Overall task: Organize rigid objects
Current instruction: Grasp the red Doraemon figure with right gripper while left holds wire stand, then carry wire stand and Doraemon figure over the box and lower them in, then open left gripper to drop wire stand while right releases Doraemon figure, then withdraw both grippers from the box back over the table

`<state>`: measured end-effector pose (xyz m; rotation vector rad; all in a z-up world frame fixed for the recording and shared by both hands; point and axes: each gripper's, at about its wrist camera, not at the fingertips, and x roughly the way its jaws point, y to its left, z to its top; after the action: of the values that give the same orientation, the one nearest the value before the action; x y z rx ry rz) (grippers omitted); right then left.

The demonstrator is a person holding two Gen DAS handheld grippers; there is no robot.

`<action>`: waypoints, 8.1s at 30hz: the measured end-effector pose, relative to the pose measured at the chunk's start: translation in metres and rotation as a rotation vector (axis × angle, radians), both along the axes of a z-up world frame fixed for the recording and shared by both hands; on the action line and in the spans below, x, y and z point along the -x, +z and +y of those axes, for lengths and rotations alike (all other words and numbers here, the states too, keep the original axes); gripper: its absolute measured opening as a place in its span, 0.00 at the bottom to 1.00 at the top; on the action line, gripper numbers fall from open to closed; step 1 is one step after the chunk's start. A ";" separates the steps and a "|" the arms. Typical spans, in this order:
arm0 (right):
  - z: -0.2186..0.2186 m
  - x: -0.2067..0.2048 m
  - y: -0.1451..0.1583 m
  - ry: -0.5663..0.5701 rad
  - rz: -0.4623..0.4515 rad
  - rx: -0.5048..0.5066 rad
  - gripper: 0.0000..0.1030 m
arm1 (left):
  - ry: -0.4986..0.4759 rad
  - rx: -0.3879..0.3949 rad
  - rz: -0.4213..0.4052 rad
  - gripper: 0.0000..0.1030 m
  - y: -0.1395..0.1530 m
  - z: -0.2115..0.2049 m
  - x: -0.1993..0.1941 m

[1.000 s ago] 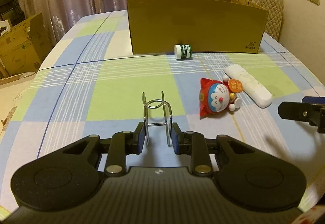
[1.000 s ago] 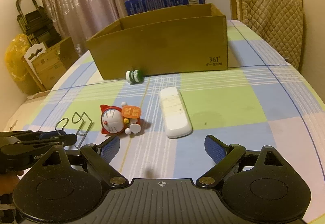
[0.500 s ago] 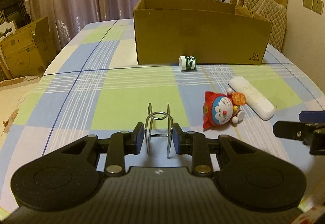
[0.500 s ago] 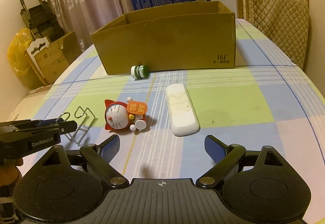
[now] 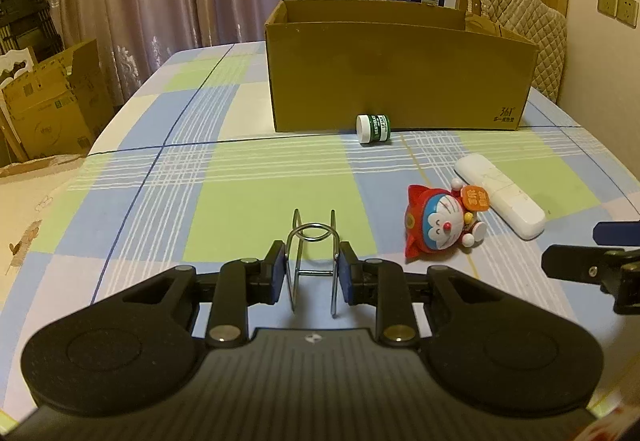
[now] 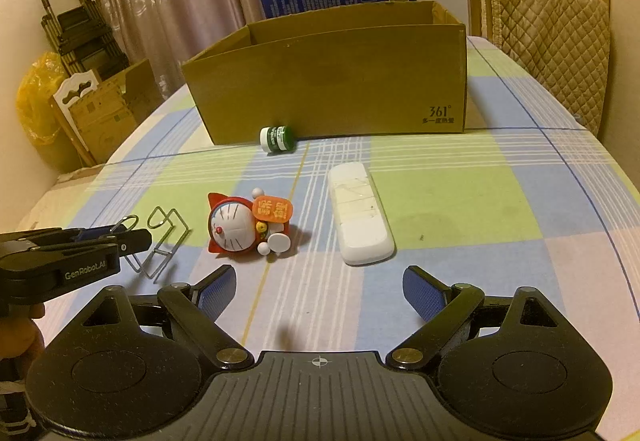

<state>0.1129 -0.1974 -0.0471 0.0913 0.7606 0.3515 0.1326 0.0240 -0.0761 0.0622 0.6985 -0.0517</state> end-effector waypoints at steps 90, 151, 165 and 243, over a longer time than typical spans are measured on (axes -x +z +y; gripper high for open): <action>0.013 -0.080 0.070 -0.002 -0.157 0.043 0.62 | -0.172 0.107 -0.174 0.22 0.114 -0.011 -0.081; 0.029 -0.256 0.085 0.056 -0.010 0.006 0.62 | -0.132 0.132 -0.102 0.22 0.097 0.019 -0.231; 0.045 -0.256 0.089 0.080 -0.012 0.023 0.62 | -0.112 0.156 -0.121 0.22 0.107 0.027 -0.229; 0.046 -0.246 0.098 0.065 -0.042 -0.003 0.62 | -0.139 0.171 -0.134 0.24 0.112 0.019 -0.218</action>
<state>0.3594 -0.1516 0.0512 0.0615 0.7227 0.4153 0.3504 0.0426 0.0358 -0.0502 0.5527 -0.2380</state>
